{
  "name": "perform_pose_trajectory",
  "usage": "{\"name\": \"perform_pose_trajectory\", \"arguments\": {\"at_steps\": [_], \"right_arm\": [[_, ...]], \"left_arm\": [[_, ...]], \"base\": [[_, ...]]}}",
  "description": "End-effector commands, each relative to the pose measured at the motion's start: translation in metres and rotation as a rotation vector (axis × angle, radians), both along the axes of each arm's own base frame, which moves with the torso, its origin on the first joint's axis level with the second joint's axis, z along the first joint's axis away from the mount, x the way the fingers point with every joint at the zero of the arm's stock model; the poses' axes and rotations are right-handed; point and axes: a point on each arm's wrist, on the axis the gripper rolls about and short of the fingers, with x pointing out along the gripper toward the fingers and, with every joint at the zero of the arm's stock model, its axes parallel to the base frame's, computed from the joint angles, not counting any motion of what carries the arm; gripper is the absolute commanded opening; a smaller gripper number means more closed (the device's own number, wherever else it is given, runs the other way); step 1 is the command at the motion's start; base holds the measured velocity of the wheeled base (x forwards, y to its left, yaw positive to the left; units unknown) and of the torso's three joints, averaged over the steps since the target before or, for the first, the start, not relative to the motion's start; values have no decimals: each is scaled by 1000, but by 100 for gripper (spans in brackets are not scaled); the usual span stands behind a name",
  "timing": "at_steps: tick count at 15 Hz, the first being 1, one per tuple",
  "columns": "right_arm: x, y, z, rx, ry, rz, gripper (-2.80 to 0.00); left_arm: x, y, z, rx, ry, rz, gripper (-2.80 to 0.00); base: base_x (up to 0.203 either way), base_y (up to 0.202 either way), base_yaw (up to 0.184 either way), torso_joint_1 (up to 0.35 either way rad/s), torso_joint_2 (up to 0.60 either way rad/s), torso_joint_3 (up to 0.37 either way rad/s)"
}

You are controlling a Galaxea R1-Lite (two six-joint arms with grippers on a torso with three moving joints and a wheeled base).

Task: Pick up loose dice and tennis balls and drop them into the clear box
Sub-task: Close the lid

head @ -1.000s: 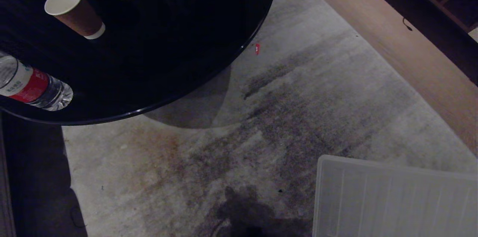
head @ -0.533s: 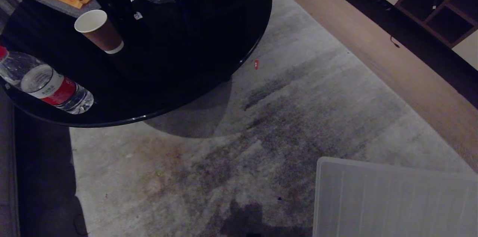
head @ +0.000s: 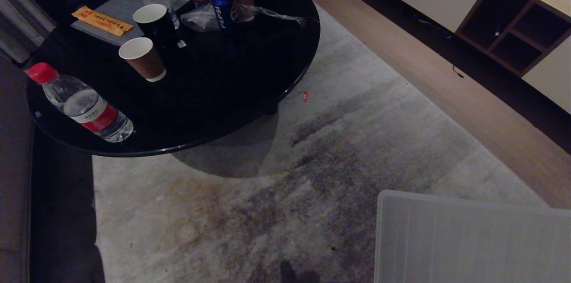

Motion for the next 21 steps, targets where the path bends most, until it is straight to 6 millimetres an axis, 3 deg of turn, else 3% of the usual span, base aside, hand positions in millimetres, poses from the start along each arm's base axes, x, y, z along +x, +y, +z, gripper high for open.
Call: {"name": "perform_pose_trajectory", "arguments": {"at_steps": [1, 21], "right_arm": [[0, 0, 0, 0, 3, 0, -280], [0, 0, 0, 0, 1, 0, -280]], "left_arm": [[0, 0, 0, -3, 4, 1, -280], [0, 0, 0, 0, 3, 1, -280]], "base": [[0, 0, 0, 7, 2, 202], [0, 0, 0, 2, 2, 202]]}}
